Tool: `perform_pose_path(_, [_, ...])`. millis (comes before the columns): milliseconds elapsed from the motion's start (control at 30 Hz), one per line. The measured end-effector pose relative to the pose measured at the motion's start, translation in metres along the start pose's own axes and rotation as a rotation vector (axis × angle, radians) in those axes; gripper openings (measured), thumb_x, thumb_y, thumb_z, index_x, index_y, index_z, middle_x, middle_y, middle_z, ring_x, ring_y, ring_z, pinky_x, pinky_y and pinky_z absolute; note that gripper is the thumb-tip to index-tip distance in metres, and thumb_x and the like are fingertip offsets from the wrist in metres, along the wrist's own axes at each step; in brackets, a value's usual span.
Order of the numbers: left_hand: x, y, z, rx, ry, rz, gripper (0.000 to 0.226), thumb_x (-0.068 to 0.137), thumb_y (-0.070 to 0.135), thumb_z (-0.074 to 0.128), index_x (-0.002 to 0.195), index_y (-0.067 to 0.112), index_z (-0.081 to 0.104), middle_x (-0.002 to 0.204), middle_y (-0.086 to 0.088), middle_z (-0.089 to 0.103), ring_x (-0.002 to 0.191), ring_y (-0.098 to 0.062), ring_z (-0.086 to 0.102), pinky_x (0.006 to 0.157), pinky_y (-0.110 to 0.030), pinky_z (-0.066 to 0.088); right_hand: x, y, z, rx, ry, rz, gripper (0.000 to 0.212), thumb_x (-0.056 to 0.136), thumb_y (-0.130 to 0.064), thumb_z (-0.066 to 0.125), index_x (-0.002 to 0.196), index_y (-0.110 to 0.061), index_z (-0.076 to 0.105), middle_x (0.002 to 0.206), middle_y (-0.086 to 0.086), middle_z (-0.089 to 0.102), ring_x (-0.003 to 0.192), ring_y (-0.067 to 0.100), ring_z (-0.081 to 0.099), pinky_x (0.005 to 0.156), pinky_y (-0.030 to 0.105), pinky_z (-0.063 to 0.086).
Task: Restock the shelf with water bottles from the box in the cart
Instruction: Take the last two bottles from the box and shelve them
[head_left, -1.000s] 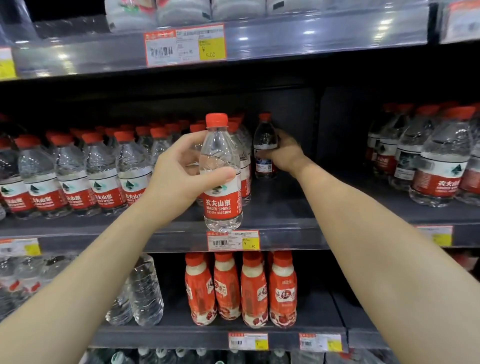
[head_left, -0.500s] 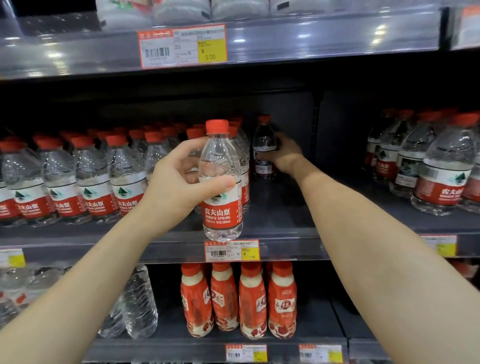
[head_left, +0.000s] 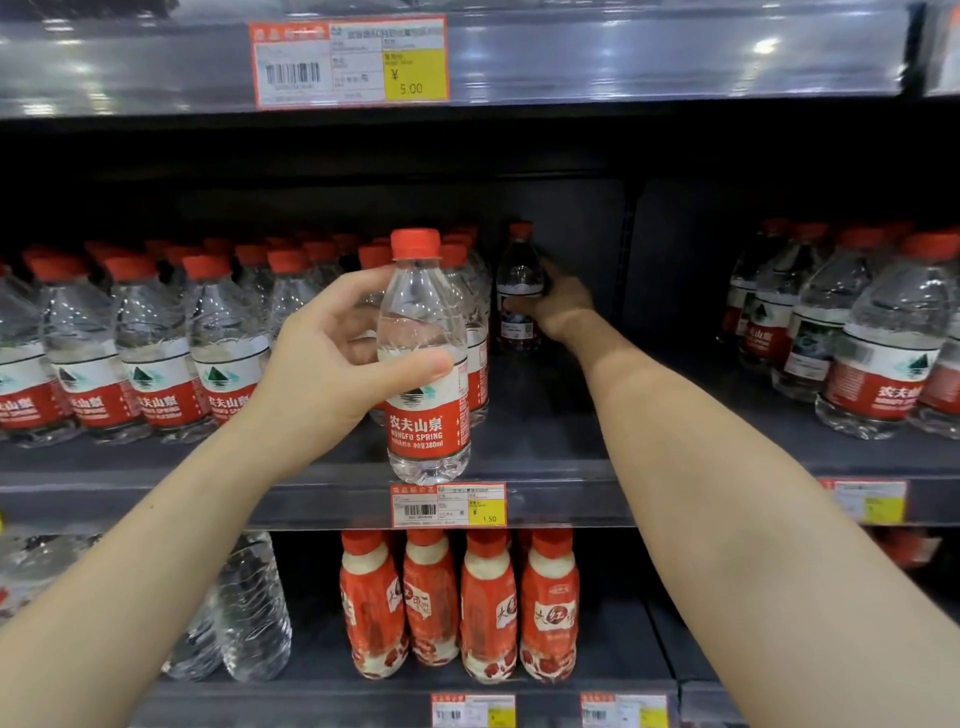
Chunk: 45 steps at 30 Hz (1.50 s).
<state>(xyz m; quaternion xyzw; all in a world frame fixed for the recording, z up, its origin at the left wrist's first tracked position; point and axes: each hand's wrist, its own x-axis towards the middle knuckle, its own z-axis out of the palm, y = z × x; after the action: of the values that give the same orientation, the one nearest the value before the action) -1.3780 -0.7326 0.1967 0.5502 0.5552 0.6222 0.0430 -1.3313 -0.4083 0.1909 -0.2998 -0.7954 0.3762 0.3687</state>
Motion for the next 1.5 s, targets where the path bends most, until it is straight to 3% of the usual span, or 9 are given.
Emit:
perform_pose_path(300, [0.004,0.003,0.005,0.022,-0.019,-0.029,0.064,0.063,0.041,0.094,0.121,0.052,0.069,0.116,0.008,0.079,0.102,-0.015,0.079,0.077,-0.026,0.064,-0.012,-0.003,-0.006,-0.053,-0.031,0.22,0.07,0.076,-0.026,0.089,0.137,-0.006,0.06,0.134,0.011,0.066,0.12,0.027,0.064,0.099,0.035,0.054])
perform_pose_path(433, [0.006,0.008,0.012,0.039,-0.022,-0.032,0.072,0.062,0.045,0.094,0.129,0.048,0.066,0.118,0.01,0.079,0.106,-0.014,0.078,0.082,-0.029,0.065,-0.027,-0.013,-0.026,-0.065,-0.104,0.224,0.042,0.08,-0.009,0.081,0.119,-0.002,0.067,0.117,0.016,0.07,0.093,0.024,0.064,0.067,0.029,0.051])
perform_pose_path(567, [0.01,0.015,0.024,0.056,-0.033,-0.033,0.076,0.064,0.045,0.094,0.134,0.043,0.064,0.115,0.012,0.079,0.107,-0.012,0.077,0.086,-0.031,0.064,-0.066,-0.041,-0.053,0.045,-0.19,0.14,0.012,0.087,-0.007,0.073,0.093,-0.015,0.067,0.099,0.01,0.072,0.076,0.018,0.069,0.064,0.027,0.052])
perform_pose_path(700, [0.011,0.024,0.038,0.097,-0.019,-0.012,0.066,0.064,0.05,0.093,0.123,0.057,0.064,0.112,0.017,0.079,0.105,-0.005,0.076,0.085,-0.027,0.061,-0.121,-0.067,-0.083,0.262,-0.546,-0.023,0.037,0.095,-0.014,0.063,0.132,-0.015,0.059,0.113,0.008,0.077,0.103,0.024,0.075,0.083,0.034,0.062])
perform_pose_path(833, [0.012,0.025,0.048,0.087,0.018,-0.017,0.063,0.068,0.049,0.092,0.124,0.057,0.064,0.111,0.015,0.079,0.105,-0.007,0.076,0.089,-0.035,0.063,-0.165,-0.078,-0.097,0.299,-0.762,-0.162,0.069,0.086,-0.008,0.072,0.147,-0.026,0.047,0.13,0.007,0.07,0.12,0.026,0.068,0.098,0.044,0.056])
perform_pose_path(1033, [0.017,0.032,0.057,0.161,0.018,-0.054,0.064,0.081,0.047,0.089,0.14,0.042,0.062,0.113,0.012,0.079,0.106,-0.005,0.074,0.093,-0.037,0.061,-0.191,-0.081,-0.073,0.29,-0.387,-0.198,0.071,0.074,-0.024,0.092,0.134,-0.033,0.056,0.104,-0.013,0.076,0.099,0.01,0.074,0.078,0.037,0.064])
perform_pose_path(1267, [0.006,0.044,0.035,0.386,0.068,0.028,0.058,0.09,0.059,0.07,0.143,0.037,0.06,0.123,0.013,0.072,0.107,-0.003,0.072,0.099,-0.037,0.06,-0.179,-0.065,-0.083,0.313,-0.304,-0.163,0.074,0.074,-0.018,0.092,0.137,-0.031,0.056,0.106,-0.004,0.076,0.098,0.013,0.075,0.075,0.036,0.064])
perform_pose_path(1333, [-0.002,0.045,0.03,0.538,0.105,0.147,0.06,0.091,0.056,0.065,0.146,0.035,0.058,0.134,0.013,0.067,0.117,-0.001,0.066,0.105,-0.034,0.055,-0.17,-0.061,-0.084,0.265,-0.257,-0.144,0.074,0.074,-0.016,0.091,0.137,-0.03,0.056,0.11,-0.001,0.074,0.098,0.016,0.075,0.076,0.036,0.064])
perform_pose_path(1500, [-0.01,0.044,0.034,1.029,-0.025,0.2,0.078,0.095,0.048,0.061,0.165,0.024,0.037,0.17,-0.008,0.036,0.156,-0.026,0.035,0.125,-0.042,0.029,-0.147,-0.043,-0.066,0.251,-0.223,-0.046,0.064,0.076,-0.008,0.088,0.125,-0.032,0.055,0.111,0.002,0.07,0.103,0.021,0.07,0.082,0.04,0.061])
